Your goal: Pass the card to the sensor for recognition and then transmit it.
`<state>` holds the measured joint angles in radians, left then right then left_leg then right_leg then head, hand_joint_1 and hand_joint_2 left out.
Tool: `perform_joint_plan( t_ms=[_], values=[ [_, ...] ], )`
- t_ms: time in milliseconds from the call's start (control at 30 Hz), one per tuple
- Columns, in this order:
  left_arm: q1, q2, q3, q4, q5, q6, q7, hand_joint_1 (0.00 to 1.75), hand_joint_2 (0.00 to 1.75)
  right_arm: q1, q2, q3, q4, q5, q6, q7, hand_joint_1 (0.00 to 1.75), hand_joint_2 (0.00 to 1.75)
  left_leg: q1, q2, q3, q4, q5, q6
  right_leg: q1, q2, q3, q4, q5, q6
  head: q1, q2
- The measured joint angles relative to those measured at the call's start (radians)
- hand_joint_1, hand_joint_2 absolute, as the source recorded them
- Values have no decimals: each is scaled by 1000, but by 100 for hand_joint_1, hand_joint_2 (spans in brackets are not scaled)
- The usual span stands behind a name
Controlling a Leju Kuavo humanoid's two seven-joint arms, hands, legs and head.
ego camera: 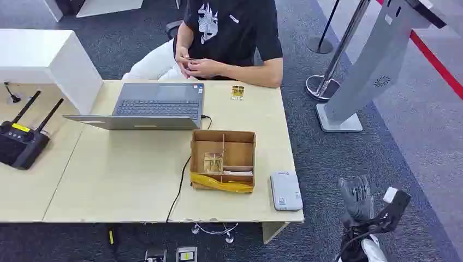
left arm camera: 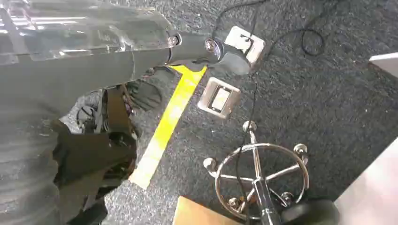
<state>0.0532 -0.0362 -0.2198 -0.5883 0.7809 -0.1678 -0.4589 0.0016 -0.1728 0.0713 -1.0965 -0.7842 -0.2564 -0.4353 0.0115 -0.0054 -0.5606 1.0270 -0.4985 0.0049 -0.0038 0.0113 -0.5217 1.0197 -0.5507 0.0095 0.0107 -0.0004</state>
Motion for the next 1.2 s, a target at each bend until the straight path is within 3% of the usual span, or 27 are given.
perform_joint_plan(
  t_ms=[233,467,867,1200],
  values=[
    [-14,4,-103,-24,65,34,-1,0,175,-11,-21,3,-151,175,-67,46,0,175,0,0,0,0,0,0,0,0,0,0,0,0,0,0],
    [-32,5,-186,-25,115,53,-1,0,175,-39,-31,29,-252,388,-80,119,0,175,0,0,0,0,0,0,0,0,0,0,0,0,0,0],
    [-64,8,-320,-25,166,73,4,0,175,-117,-33,121,-349,721,-45,245,0,175,0,-2,-1,0,1,-1,0,-2,0,1,0,0,0,0],
    [-98,14,-436,-24,201,86,27,0,175,-227,-30,244,-380,1072,18,370,0,175,0,-4,-1,0,2,-1,0,-4,0,2,0,0,0,0]
  ],
)
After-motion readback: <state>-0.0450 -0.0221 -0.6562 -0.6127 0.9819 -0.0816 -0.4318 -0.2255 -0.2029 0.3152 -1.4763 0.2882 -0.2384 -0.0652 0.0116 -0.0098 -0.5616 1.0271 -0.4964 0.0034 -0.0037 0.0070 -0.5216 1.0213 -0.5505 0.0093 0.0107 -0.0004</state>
